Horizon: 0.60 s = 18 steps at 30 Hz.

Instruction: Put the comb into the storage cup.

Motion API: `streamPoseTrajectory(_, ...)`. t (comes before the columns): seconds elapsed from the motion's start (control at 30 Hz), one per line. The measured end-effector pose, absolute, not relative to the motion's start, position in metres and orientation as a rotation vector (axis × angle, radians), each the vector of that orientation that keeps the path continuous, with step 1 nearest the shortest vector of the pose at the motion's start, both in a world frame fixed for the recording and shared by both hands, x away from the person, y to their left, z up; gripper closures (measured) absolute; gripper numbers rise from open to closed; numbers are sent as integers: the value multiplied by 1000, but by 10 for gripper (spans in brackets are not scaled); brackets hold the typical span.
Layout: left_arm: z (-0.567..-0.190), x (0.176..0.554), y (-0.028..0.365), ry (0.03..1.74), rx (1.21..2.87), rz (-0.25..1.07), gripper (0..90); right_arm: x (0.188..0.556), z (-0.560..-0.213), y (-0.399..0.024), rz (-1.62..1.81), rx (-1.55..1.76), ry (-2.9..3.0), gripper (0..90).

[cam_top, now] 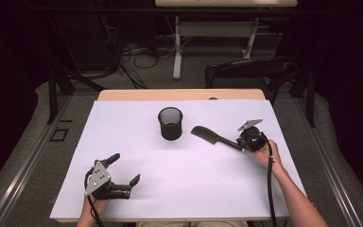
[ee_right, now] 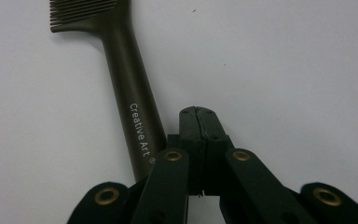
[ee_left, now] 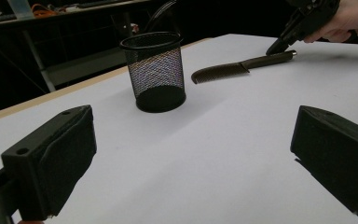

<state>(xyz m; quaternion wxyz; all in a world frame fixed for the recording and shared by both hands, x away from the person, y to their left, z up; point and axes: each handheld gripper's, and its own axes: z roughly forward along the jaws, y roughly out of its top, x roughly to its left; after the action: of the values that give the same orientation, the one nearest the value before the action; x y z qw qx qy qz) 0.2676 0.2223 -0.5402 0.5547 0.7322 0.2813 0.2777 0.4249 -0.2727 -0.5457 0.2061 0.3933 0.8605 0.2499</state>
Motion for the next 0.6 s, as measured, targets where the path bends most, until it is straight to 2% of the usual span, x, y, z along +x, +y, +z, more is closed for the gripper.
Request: streamPoseTrajectory(0.6,-540,267,222,664,1730,660,2,419,-543,-269,687,1102,2419,900)
